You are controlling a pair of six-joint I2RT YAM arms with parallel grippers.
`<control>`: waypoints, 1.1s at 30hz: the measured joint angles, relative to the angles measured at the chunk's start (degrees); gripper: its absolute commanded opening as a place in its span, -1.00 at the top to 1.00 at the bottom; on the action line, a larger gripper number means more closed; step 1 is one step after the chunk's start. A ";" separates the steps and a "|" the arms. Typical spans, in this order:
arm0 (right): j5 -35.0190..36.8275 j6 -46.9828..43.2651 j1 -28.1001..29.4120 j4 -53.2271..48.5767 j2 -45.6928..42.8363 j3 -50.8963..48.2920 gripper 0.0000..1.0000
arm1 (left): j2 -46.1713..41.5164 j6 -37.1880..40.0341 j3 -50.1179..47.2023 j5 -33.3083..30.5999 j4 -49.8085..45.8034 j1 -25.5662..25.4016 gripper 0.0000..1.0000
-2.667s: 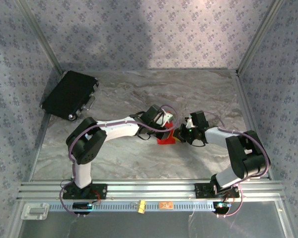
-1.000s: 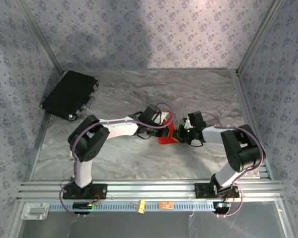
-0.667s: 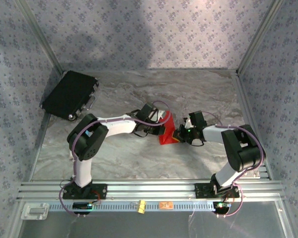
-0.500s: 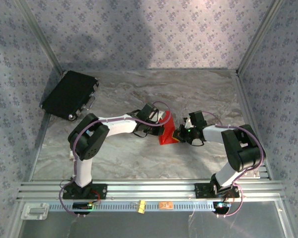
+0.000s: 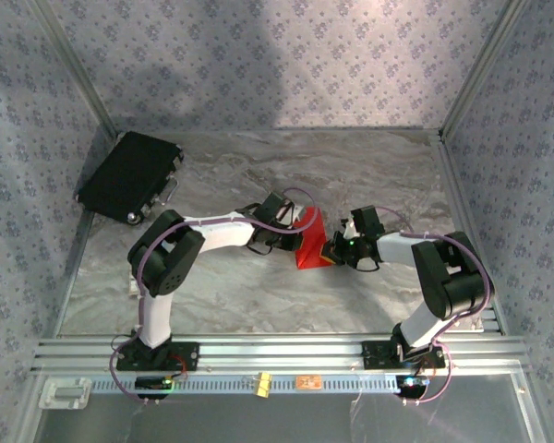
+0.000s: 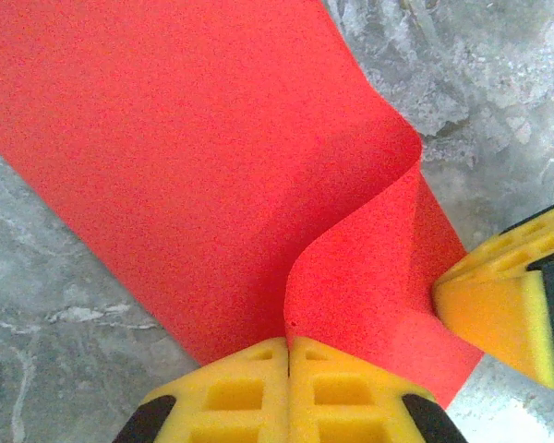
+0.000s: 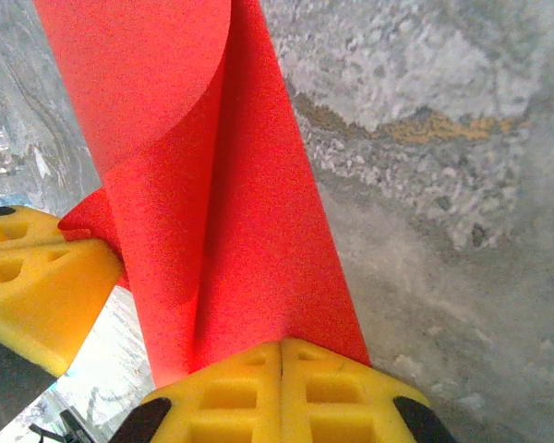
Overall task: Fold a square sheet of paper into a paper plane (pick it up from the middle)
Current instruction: Fold the triangle a second time at the center of the table.
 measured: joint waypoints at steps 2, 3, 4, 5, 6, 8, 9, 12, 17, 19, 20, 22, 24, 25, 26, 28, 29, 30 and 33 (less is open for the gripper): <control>0.00 -0.04 0.00 -0.33 -0.02 0.09 0.91 | 0.22 0.11 0.00 -0.26 0.00 0.00 1.00; 0.00 -0.04 0.00 -0.39 0.00 0.09 0.91 | 0.33 0.13 0.04 -0.33 0.00 0.00 1.00; 0.00 -0.07 0.00 -0.39 -0.02 0.11 0.91 | 0.44 0.13 0.04 -0.35 0.00 0.00 1.00; 0.00 -0.07 0.00 -0.42 0.00 0.11 0.91 | 0.44 0.13 0.04 -0.48 -0.07 0.00 1.00; 0.00 -0.13 0.00 -0.42 0.00 0.11 0.91 | 0.46 0.13 0.04 -0.52 -0.04 0.00 1.00; 0.00 -0.26 0.00 -0.46 -0.02 0.15 0.91 | 0.46 0.13 0.04 -0.55 -0.04 0.00 1.00; 0.00 -0.28 0.00 -0.52 0.00 0.15 0.91 | 0.46 0.11 0.04 -0.72 -0.07 0.00 1.00; 0.00 -0.44 0.00 -0.66 -0.02 0.20 0.91 | 0.46 0.11 0.04 -0.76 -0.02 0.00 1.00; -0.02 -0.46 0.00 -0.79 -0.02 0.20 0.91 | 0.46 0.11 0.04 -1.01 -0.02 0.00 1.00; -0.02 -0.46 0.00 -0.81 -0.02 0.20 0.91 | 0.46 0.11 0.04 -1.14 -0.02 0.00 1.00; -0.02 -0.46 0.00 -0.83 -0.02 0.20 0.91 | 0.46 0.11 0.04 -1.16 -0.02 0.00 0.99; -0.02 -0.46 0.00 -0.83 -0.02 0.20 0.91 | 0.46 0.11 0.04 -1.18 -0.02 0.00 1.00; 0.00 -0.48 0.00 -0.83 -0.02 0.22 0.91 | 0.46 0.11 0.04 -1.18 -0.02 0.00 1.00; -0.02 -0.48 0.00 -0.83 -0.02 0.22 0.91 | 0.48 0.11 0.04 -1.18 -0.02 0.00 1.00; 0.00 -0.48 0.00 -0.83 -0.02 0.22 0.91 | 0.48 0.11 0.04 -1.18 -0.02 0.00 1.00; -0.02 -0.48 0.00 -0.90 -0.02 0.28 0.91 | 0.59 0.09 0.04 -1.20 -0.02 0.00 1.00; 0.00 -0.48 0.00 -0.98 -0.02 0.33 0.91 | 0.68 0.09 0.04 -1.18 0.00 0.00 1.00; 0.00 -0.50 0.00 -1.05 -0.02 0.33 0.91 | 0.76 0.09 0.04 -1.20 0.00 0.00 1.00; 0.00 -0.74 0.00 -1.27 -0.02 0.42 0.91 | 1.16 0.09 0.04 -1.57 0.02 0.00 1.00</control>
